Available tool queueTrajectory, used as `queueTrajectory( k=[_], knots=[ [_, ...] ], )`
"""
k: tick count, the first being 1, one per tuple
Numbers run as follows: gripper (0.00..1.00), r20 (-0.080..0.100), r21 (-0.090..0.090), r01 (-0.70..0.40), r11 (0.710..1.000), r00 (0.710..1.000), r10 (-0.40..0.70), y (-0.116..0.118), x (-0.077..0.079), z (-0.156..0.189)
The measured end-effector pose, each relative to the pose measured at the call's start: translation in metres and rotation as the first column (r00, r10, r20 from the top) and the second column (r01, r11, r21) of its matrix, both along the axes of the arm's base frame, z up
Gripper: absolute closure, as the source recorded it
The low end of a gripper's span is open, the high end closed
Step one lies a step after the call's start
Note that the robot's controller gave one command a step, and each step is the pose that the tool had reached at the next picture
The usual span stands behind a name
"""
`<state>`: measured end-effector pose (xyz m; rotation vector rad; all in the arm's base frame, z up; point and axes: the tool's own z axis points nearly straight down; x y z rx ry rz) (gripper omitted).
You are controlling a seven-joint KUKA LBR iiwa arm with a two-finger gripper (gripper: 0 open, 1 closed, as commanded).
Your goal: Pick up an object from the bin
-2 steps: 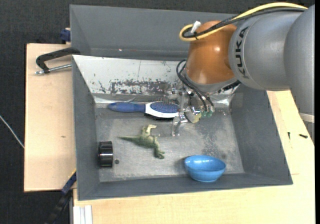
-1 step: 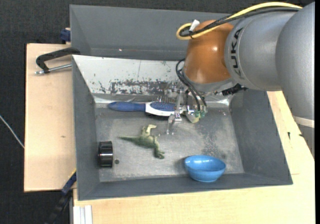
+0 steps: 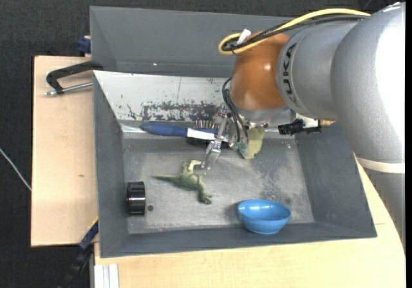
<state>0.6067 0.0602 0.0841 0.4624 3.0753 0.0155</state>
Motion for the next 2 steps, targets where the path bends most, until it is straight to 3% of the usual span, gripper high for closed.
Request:
queueTrajectory(
  k=[1, 2],
  knots=[
    [0.0, -0.01, -0.022, -0.251, 0.968, 0.968, 0.25, 0.0159, 0.0041, -0.0022],
    [1.0, 0.008, -0.02, -0.254, 0.967, 0.967, 0.254, 0.0197, 0.0071, -0.002]
  ],
)
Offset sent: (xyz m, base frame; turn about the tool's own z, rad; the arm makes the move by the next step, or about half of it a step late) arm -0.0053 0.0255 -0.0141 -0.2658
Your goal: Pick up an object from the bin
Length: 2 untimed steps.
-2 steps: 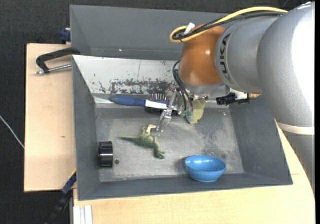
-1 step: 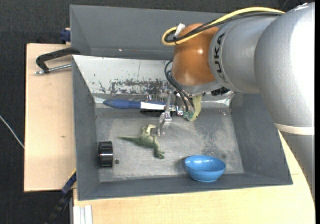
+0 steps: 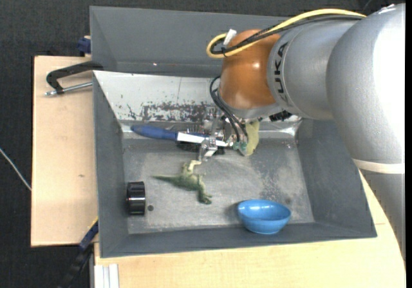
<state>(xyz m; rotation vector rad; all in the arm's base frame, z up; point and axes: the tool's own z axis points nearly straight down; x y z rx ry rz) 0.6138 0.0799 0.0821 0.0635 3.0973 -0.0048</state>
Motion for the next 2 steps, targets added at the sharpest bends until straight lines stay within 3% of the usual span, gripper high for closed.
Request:
queueTrajectory(
  k=[1, 2],
  knots=[
    [1.0, -0.033, 0.005, 0.0, 1.0, 0.999, 0.0, 0.001, 0.002, 0.038],
    [1.0, -0.036, 0.006, -0.001, 1.0, 0.999, 0.001, 0.002, 0.004, 0.058]
  ],
)
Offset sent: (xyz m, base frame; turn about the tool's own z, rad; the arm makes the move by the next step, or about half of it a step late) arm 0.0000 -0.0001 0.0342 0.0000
